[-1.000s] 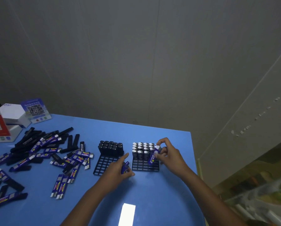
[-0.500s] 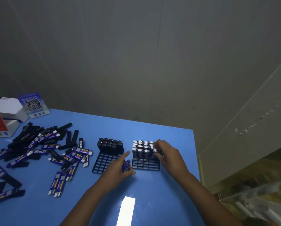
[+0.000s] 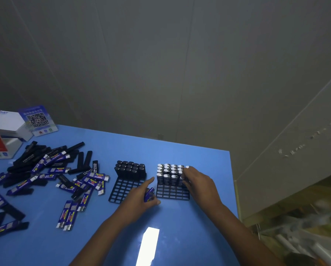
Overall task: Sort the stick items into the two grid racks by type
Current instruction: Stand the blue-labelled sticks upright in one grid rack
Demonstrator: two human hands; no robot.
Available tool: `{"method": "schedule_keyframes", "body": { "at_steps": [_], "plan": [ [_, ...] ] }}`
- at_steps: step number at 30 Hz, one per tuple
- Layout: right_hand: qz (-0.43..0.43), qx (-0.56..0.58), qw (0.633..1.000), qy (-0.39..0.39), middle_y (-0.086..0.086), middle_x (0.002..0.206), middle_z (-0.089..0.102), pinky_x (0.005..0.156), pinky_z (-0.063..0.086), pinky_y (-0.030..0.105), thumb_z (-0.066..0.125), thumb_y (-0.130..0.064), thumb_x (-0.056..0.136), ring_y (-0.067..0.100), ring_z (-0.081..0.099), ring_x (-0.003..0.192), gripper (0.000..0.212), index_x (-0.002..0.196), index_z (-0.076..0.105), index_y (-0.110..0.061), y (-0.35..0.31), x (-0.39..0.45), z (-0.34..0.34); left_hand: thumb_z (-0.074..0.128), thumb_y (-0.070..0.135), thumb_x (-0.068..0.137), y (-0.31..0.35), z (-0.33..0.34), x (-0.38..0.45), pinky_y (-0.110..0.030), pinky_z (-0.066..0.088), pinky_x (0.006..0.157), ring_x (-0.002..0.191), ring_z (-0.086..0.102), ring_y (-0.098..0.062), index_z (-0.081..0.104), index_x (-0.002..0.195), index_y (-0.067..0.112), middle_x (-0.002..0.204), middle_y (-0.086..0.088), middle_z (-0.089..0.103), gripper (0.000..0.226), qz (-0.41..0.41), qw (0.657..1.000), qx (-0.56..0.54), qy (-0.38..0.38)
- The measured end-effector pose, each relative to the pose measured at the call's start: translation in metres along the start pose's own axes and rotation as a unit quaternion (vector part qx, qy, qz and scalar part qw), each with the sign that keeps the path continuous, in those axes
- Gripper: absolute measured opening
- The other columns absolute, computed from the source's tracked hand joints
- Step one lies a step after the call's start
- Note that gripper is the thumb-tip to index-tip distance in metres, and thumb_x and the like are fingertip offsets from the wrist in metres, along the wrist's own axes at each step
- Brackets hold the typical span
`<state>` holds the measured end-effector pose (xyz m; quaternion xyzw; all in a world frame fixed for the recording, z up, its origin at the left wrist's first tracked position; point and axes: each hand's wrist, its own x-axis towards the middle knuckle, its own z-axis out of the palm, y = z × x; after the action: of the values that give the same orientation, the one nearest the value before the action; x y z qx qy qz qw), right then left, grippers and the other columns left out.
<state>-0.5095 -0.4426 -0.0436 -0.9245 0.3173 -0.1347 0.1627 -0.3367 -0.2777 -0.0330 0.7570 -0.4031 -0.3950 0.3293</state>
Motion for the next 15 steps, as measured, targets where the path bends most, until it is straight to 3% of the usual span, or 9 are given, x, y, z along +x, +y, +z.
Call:
{"method": "schedule_keyframes", "body": {
  "at_steps": [4, 9, 12, 15],
  "plan": [
    [-0.025, -0.046, 0.999, 0.011, -0.005, 0.097, 0.057, 0.053, 0.048, 0.036, 0.063, -0.017, 0.089, 0.019, 0.056, 0.084, 0.009, 0.093, 0.056, -0.02, -0.002, 0.0, 0.0, 0.077, 0.026, 0.083, -0.002, -0.001, 0.0, -0.018, 0.051, 0.07, 0.076, 0.062, 0.006, 0.03, 0.15, 0.03, 0.093, 0.004, 0.071, 0.082, 0.0, 1.0, -0.003, 0.0],
    [-0.025, -0.054, 0.998, 0.007, -0.004, 0.099, 0.051, 0.054, 0.044, 0.033, 0.064, -0.02, 0.09, 0.018, 0.053, 0.083, 0.008, 0.092, 0.055, -0.019, -0.004, 0.003, -0.003, 0.077, 0.025, 0.083, 0.002, -0.003, -0.004, -0.017, 0.05, 0.062, 0.069, 0.06, 0.007, 0.031, 0.149, 0.03, 0.092, 0.003, 0.07, 0.081, 0.004, 1.0, -0.014, 0.004],
    [-0.015, -0.035, 0.999, -0.003, -0.005, 0.101, 0.051, 0.06, 0.047, 0.033, 0.063, -0.022, 0.092, 0.017, 0.054, 0.087, 0.008, 0.096, 0.057, -0.018, -0.008, 0.004, -0.007, 0.078, 0.025, 0.081, 0.004, -0.006, -0.009, -0.015, 0.049, 0.064, 0.07, 0.062, 0.006, 0.033, 0.148, 0.03, 0.09, 0.006, 0.07, 0.081, 0.004, 1.0, -0.018, 0.01],
    [0.007, 0.03, 1.0, -0.002, -0.008, 0.101, 0.051, 0.065, 0.048, 0.031, 0.064, -0.023, 0.092, 0.011, 0.052, 0.086, 0.01, 0.099, 0.057, -0.022, -0.015, 0.003, -0.01, 0.081, 0.028, 0.078, 0.004, -0.01, -0.015, -0.013, 0.049, 0.075, 0.077, 0.065, 0.006, 0.036, 0.149, 0.028, 0.081, 0.013, 0.072, 0.084, 0.004, 1.0, -0.027, 0.011]
  ]
}}
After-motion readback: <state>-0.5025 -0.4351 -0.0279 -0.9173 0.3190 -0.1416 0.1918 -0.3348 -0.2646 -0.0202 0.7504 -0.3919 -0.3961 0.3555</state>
